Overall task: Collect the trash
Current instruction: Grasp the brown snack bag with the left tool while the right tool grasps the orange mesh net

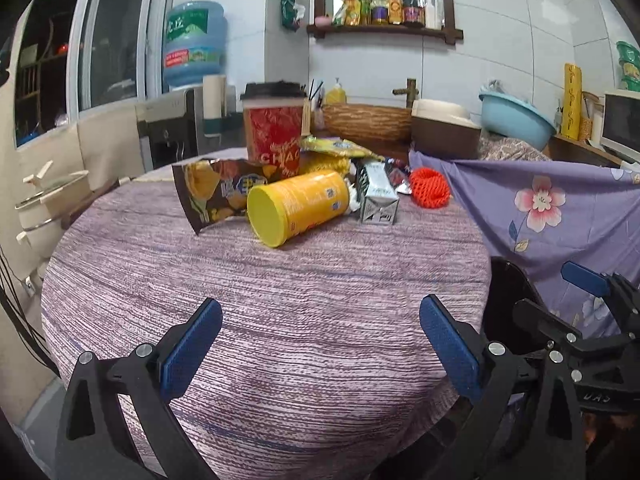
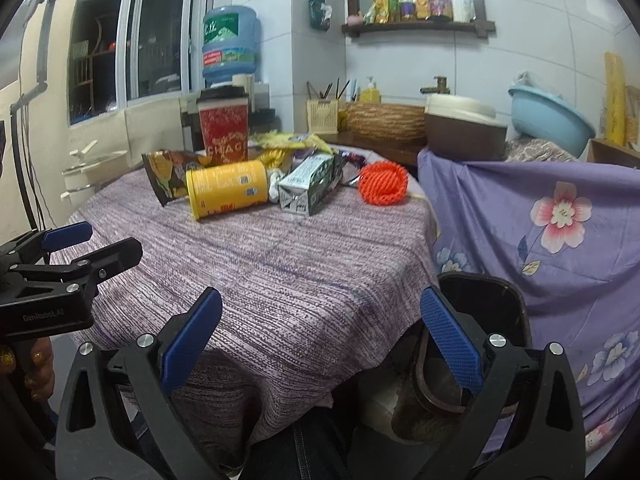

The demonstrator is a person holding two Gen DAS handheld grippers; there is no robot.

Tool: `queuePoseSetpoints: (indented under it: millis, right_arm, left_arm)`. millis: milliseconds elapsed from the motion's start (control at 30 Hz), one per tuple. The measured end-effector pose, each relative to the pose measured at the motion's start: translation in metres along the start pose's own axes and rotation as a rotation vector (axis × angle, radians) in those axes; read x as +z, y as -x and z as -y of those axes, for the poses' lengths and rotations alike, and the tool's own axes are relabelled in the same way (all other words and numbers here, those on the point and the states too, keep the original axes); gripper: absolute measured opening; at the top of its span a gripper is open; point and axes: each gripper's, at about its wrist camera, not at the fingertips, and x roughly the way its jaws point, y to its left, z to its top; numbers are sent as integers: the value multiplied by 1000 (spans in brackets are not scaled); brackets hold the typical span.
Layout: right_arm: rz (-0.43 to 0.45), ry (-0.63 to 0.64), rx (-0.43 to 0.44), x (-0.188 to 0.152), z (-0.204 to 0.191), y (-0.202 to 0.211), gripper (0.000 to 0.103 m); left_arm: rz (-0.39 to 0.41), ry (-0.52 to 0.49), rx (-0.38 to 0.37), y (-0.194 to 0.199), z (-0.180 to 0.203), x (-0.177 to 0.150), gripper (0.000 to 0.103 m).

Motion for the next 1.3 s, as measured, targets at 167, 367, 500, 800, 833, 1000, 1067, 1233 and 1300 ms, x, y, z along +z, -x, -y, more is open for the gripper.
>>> queuePoseSetpoints:
  millis: [167, 367, 500, 800, 833, 1000, 1067, 1233, 1300]
  right_arm:
    - [-30, 39, 13, 15, -5, -28, 98]
    - [-56, 24, 24, 37, -3, -60, 98]
    - [-114, 18, 53, 49, 1, -87, 98]
    - [-95, 33, 70, 71, 3, -104, 98]
    - [-94, 34, 71, 72, 3, -105, 98]
    - [-112, 49, 81, 68, -2, -108, 98]
    - [-120, 65, 81, 65, -6, -110, 98]
    - [-126, 79, 77, 63, -11, -113, 98]
    - [-131, 81, 74, 63, -11, -115, 98]
  left_arm:
    - [-46, -36, -16, -19, -15, 8, 98]
    - [-55, -161, -27, -39, -18, 24, 98]
    - [-33, -211, 2, -49, -21, 37, 98]
    - [80, -250, 29, -64, -81, 90, 87]
    - [70, -237, 0, -69, -92, 95, 85]
    - [10, -259, -44, -100, -126, 105, 67]
    - [-18, -262, -77, -108, -129, 105, 61]
    - [-60, -304, -157, -126, -130, 101, 61]
    - [-82, -318, -179, -135, -130, 100, 56]
